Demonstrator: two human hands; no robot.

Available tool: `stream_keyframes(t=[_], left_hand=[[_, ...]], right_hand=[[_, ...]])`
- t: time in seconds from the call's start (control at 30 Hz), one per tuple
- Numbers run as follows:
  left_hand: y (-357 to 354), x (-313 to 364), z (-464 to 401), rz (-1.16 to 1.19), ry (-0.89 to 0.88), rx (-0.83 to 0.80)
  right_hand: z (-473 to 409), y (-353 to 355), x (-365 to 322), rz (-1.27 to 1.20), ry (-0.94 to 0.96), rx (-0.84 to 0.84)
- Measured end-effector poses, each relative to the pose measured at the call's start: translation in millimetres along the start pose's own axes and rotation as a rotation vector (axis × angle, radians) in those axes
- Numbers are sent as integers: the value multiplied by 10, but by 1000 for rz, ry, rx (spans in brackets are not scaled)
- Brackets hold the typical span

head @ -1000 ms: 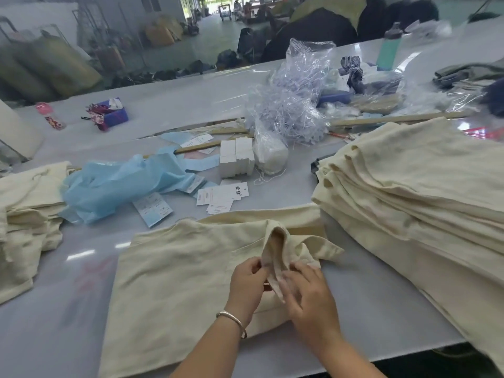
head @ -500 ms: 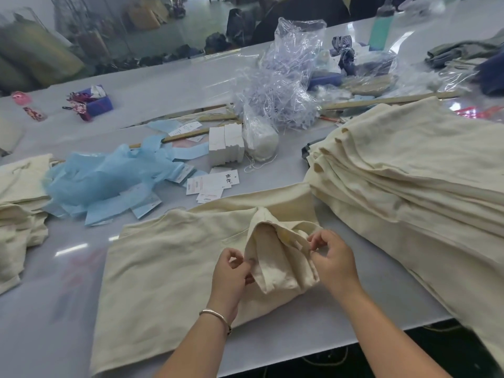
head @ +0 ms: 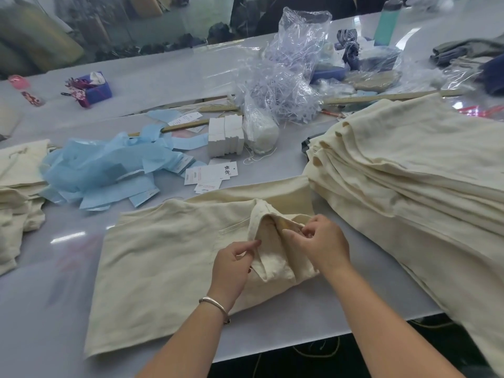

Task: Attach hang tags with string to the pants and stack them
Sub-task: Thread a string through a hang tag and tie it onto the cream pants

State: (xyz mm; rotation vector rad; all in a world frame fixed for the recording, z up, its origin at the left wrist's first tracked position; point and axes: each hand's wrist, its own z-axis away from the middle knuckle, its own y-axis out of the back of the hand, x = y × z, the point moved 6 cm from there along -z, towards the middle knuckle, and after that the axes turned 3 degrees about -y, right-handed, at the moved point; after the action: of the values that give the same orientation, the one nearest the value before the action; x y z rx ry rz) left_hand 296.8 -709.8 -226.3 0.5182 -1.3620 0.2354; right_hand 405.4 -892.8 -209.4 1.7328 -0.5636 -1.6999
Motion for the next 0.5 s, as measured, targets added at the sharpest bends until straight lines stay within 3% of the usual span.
stream_keyframes(t=[0.1, 0.3, 0.5], left_hand=[[-2, -9, 13, -1, 4, -15], [21, -56, 25, 2, 11, -16], [58, -280, 38, 15, 111, -37]], right_hand=[[-97, -8, -11, -54, -39, -44], [-68, -83, 110, -426, -202, -246], [246, -177, 259, -727, -121, -412]])
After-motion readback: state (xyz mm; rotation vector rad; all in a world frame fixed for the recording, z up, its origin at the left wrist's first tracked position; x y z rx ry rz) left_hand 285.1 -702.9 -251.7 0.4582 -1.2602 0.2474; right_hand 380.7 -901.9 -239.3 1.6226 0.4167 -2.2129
